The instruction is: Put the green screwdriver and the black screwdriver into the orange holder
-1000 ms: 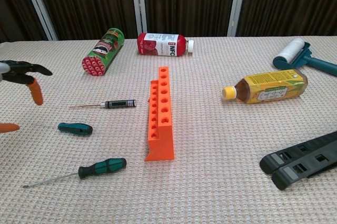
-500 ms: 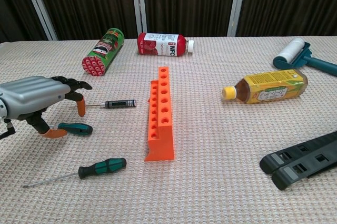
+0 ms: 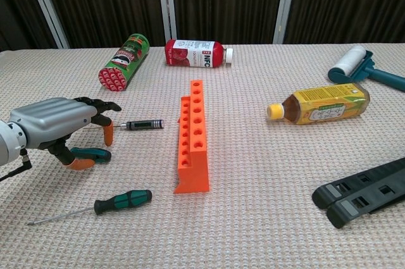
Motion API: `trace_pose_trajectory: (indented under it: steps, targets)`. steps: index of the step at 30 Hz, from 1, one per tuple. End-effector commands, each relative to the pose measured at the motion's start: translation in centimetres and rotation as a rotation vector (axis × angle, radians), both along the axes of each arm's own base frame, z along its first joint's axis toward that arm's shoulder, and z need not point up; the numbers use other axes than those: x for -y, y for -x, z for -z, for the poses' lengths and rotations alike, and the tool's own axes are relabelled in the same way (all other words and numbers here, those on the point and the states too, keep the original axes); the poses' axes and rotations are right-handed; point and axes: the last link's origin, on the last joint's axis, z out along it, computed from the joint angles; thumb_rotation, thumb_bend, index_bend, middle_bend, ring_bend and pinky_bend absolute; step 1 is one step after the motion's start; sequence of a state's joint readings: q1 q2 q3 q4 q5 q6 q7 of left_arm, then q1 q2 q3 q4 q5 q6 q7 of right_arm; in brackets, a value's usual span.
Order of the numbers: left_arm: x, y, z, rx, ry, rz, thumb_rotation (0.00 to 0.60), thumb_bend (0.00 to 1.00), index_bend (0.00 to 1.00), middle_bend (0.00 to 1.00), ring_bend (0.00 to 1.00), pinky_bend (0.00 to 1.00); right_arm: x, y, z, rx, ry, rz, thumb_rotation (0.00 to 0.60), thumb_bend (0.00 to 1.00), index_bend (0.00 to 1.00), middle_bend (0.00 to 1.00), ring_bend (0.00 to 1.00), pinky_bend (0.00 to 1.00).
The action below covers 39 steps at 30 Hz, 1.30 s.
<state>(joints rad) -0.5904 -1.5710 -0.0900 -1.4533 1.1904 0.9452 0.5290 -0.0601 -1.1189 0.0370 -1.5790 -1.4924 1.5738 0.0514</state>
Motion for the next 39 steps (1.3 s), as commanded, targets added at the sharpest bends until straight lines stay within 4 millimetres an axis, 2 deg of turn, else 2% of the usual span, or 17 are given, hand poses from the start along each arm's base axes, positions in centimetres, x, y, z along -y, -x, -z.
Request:
trace_pose_trajectory:
  steps: [1,12,20,25,31,34,36,39]
  targets:
    - [0.0,0.0,0.2,-0.002,0.003,-0.001,0.600,0.29,0.39,0.02,0.00,0.00,-0.1,0.0,0.0,0.000,0.001,0.003,0.600,0.00,0.00,0.00,0.00,0.00]
    - [-0.1,-0.4,0.9,0.014,0.011,-0.001,0.600,0.29,0.46,0.03,0.00,0.00,-0.2,0.2,-0.1,0.001,0.003,0.011,0.600,0.00,0.00,0.00,0.00,0.00]
    - [-0.4,-0.2,0.6,0.018,-0.010,-0.006,0.600,0.29,0.56,0.07,0.00,0.00,-0.1,0.2,0.0,0.002,0.002,0.014,0.600,0.00,0.00,0.00,0.00,0.00]
    - [-0.5,-0.3,0.0,0.056,-0.017,-0.022,0.600,0.34,0.61,0.11,0.00,0.00,0.0,0.2,0.0,0.002,0.000,0.011,0.600,0.00,0.00,0.00,0.00,0.00]
    - [-0.7,-1.8,-2.2,0.220,0.017,-0.086,0.600,0.35,0.63,0.14,0.00,0.00,-0.1,0.2,0.0,0.001,0.001,0.010,0.600,0.00,0.00,0.00,0.00,0.00]
    - [-0.8,-3.1,-3.9,0.340,0.043,-0.116,0.600,0.36,0.63,0.15,0.00,0.00,-0.1,0.2,0.0,0.002,0.001,0.010,0.600,0.00,0.00,0.00,0.00,0.00]
    - [-1.0,-5.2,-6.1,0.527,0.056,-0.144,0.600,0.36,0.63,0.16,0.01,0.00,-0.2,0.2,0.0,0.005,0.000,0.010,0.600,0.00,0.00,0.00,0.00,0.00]
    - [-1.1,-6.9,-7.5,0.711,0.099,-0.175,0.600,0.36,0.63,0.19,0.03,0.00,-0.1,0.3,0.0,0.006,0.001,0.009,0.600,0.00,0.00,0.00,0.00,0.00]
